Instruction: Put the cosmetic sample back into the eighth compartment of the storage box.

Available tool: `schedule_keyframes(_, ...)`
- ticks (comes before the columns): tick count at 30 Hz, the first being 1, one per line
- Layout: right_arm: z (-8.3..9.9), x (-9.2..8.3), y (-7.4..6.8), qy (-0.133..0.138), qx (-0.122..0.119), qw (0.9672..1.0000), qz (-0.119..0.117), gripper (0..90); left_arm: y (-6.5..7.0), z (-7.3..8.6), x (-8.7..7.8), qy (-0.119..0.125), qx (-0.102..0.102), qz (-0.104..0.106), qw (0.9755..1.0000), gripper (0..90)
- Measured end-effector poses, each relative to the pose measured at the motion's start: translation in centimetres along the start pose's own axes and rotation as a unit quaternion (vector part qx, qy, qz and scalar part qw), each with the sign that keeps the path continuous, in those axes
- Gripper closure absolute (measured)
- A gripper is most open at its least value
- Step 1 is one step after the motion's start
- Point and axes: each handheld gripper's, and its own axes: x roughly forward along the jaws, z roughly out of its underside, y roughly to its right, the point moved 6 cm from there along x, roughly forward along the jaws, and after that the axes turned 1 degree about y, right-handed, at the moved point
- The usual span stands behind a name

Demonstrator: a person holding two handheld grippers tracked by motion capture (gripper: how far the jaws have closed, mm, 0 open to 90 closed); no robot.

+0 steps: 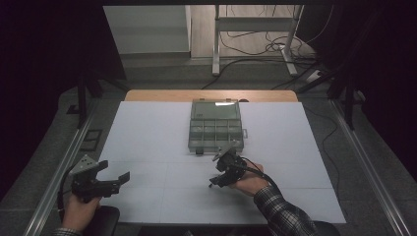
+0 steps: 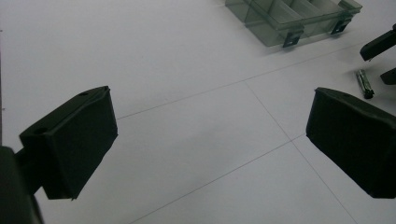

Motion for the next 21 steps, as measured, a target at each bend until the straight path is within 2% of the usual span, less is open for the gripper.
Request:
schedule_keyframes(8, -0.1, 1.1, 0.0, -0.01, -0.016, 0.9997, -0.017, 45.6, 0.0, 0.0, 0.0, 0.0, 0.0, 0.0, 1.0, 2.4)
schedule_keyframes(12, 0.1, 1.6, -0.1, -0.02, -0.026, 0.9993, -0.015, 49.2, 0.0, 0.0, 0.0, 0.0, 0.001, 0.0, 1.0, 2.4)
schedule_keyframes(13, 0.3, 1.8, -0.1, -0.031, -0.032, 0.9989, -0.012, 53.8, 0.0, 0.0, 0.0, 0.0, 0.0, 0.001, 1.0, 2.4)
schedule_keyframes(15, 0.4, 1.9, -0.1, -0.032, -0.045, 0.9985, 0.003, 61.0, 0.0, 0.0, 0.0, 0.0, 0.0, 0.001, 1.0, 2.4)
schedule_keyframes(17, 0.4, 1.8, -0.1, -0.033, -0.05, 0.9982, 0.01, 64.3, 0.0, 0.0, 0.0, 0.0, 0.0, 0.001, 1.0, 2.4)
schedule_keyframes(18, 0.4, 1.8, -0.1, -0.036, -0.043, 0.9983, 0.011, 80.4, 0.0, 0.0, 0.0, 0.0, 0.0, 0.001, 1.0, 2.4)
schedule_keyframes(21, 0.4, 1.8, -0.2, -0.038, -0.041, 0.9984, 0.012, 80.8, 0.0, 0.0, 0.0, 0.0, 0.0, 0.001, 1.0, 2.4)
